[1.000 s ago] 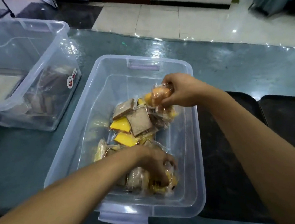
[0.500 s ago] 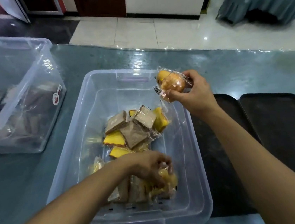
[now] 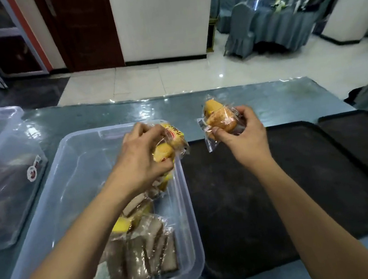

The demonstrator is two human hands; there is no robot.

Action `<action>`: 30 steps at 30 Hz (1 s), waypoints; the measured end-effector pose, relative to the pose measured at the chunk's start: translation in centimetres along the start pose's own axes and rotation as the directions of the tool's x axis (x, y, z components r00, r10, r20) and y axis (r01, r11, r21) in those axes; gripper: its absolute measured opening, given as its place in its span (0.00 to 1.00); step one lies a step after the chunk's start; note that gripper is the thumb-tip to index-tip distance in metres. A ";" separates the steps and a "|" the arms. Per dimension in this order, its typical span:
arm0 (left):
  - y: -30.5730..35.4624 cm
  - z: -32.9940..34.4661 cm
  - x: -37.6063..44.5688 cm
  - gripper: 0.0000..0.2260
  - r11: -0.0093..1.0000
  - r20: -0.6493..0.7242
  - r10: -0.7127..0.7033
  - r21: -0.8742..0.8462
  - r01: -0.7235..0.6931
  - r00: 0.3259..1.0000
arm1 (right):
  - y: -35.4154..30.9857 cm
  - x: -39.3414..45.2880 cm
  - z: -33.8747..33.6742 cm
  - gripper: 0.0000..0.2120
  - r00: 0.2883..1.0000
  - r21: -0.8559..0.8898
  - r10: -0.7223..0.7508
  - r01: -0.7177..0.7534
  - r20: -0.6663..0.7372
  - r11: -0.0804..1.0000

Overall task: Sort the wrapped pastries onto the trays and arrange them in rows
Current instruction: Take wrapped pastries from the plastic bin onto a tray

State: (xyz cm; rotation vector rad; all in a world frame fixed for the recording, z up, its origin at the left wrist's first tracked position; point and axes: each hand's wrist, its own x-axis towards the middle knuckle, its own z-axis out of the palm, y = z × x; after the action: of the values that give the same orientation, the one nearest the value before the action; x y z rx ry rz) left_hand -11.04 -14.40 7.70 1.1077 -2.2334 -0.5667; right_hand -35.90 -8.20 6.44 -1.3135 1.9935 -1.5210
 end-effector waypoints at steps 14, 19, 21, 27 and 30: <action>20.9 23.6 1.1 0.22 0.977 0.225 0.195 -0.131 -0.168 0.955 | 16.7 -7.1 -25.8 0.24 0.966 -0.119 0.184 -0.208 -0.182 0.971; 25.7 32.1 1.1 0.23 0.962 0.333 0.246 -0.202 -0.186 0.910 | 23.3 -8.4 -33.2 0.27 0.922 -0.152 0.289 -0.334 -0.258 0.930; 27.0 35.3 1.8 0.23 0.958 0.363 0.254 -0.220 -0.182 0.897 | 25.9 -8.0 -35.5 0.29 0.905 -0.140 0.313 -0.363 -0.286 0.921; 31.0 44.4 5.8 0.25 0.961 0.408 0.238 -0.232 -0.152 0.881 | 32.3 -3.9 -42.2 0.31 0.889 -0.174 0.364 -0.419 -0.279 0.891; 33.4 48.7 8.4 0.24 0.963 0.439 0.231 -0.232 -0.139 0.868 | 34.4 -1.4 -45.6 0.31 0.873 -0.183 0.386 -0.449 -0.298 0.875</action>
State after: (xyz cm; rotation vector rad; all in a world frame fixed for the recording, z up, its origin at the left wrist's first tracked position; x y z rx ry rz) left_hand -66.30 3.29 -6.06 0.6938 -2.5803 -1.0293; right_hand -83.47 20.65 -6.49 -0.7030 2.4946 -1.3090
